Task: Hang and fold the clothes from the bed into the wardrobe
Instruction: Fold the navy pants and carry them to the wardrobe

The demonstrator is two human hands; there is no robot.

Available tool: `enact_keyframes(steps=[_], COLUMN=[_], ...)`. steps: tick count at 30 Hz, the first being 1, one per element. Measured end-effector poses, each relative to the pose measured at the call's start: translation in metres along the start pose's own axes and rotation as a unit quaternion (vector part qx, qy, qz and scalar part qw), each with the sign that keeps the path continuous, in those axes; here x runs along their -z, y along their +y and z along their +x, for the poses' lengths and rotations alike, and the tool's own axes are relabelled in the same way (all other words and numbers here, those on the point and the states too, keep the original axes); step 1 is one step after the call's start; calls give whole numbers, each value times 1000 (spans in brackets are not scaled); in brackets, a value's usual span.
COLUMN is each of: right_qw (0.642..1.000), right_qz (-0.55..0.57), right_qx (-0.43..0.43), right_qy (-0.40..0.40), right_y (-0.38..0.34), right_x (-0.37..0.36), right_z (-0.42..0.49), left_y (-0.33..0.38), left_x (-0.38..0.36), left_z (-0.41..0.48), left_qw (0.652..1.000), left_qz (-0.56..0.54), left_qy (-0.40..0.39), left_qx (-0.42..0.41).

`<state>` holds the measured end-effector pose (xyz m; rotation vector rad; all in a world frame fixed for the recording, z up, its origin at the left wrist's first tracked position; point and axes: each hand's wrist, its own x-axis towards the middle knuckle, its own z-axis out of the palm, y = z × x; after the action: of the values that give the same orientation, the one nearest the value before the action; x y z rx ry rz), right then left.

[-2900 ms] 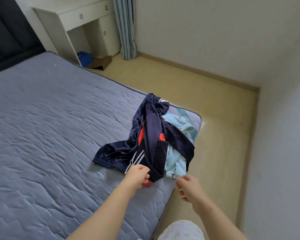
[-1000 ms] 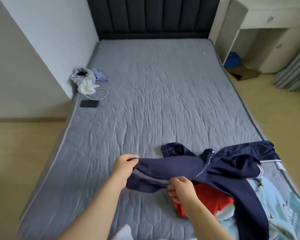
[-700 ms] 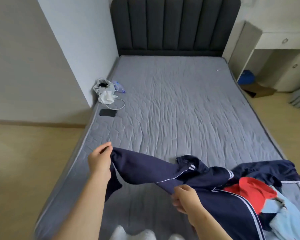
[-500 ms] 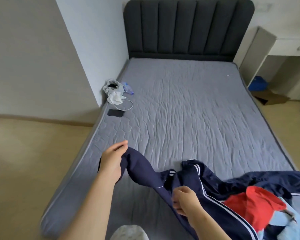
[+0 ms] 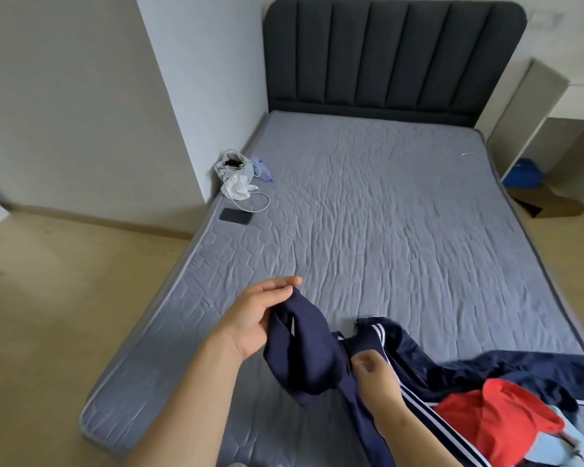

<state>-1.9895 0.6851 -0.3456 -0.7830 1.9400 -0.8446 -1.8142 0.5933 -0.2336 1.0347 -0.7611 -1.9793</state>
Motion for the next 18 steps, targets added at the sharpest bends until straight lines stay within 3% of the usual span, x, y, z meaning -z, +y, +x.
enact_keyframes(steps=[4, 7, 9, 11, 13, 14, 15, 17, 18], right_qw=[994, 990, 994, 999, 996, 989, 977, 949, 935], right_qz=[-27, -64, -65, -29, 69, 131, 193, 304, 347], right_qx=[49, 68, 52, 29, 0, -5, -6, -10, -13], right_qy=[-94, -109, -75, -18, 47, 74, 89, 85, 72], right_y=[2, 4, 2, 1, 0, -2, -6, -17, -22], right_x=[-4, -14, -13, -6, 5, 10, 15, 24, 27], right_z=[2, 0, -2, 0, 3, 3, 3, -1, -4], left_y=[-5, -4, -1, 1, 4, 3, 0, -10, -18], left_x=[-8, -20, -24, -22, -16, -12, -6, 2, 4], left_z=[-1, -8, -11, -9, -4, 0, 5, 12, 16], left_qw=[1000, 992, 984, 985, 991, 986, 961, 841, 809], left_qz=[-11, 47, 86, 80, 88, 151, 264, 519, 565], left_qy=[-20, -112, -154, -145, -80, -23, 39, 121, 128], left_qx=[1, 23, 41, 50, 65, 68, 70, 90, 100])
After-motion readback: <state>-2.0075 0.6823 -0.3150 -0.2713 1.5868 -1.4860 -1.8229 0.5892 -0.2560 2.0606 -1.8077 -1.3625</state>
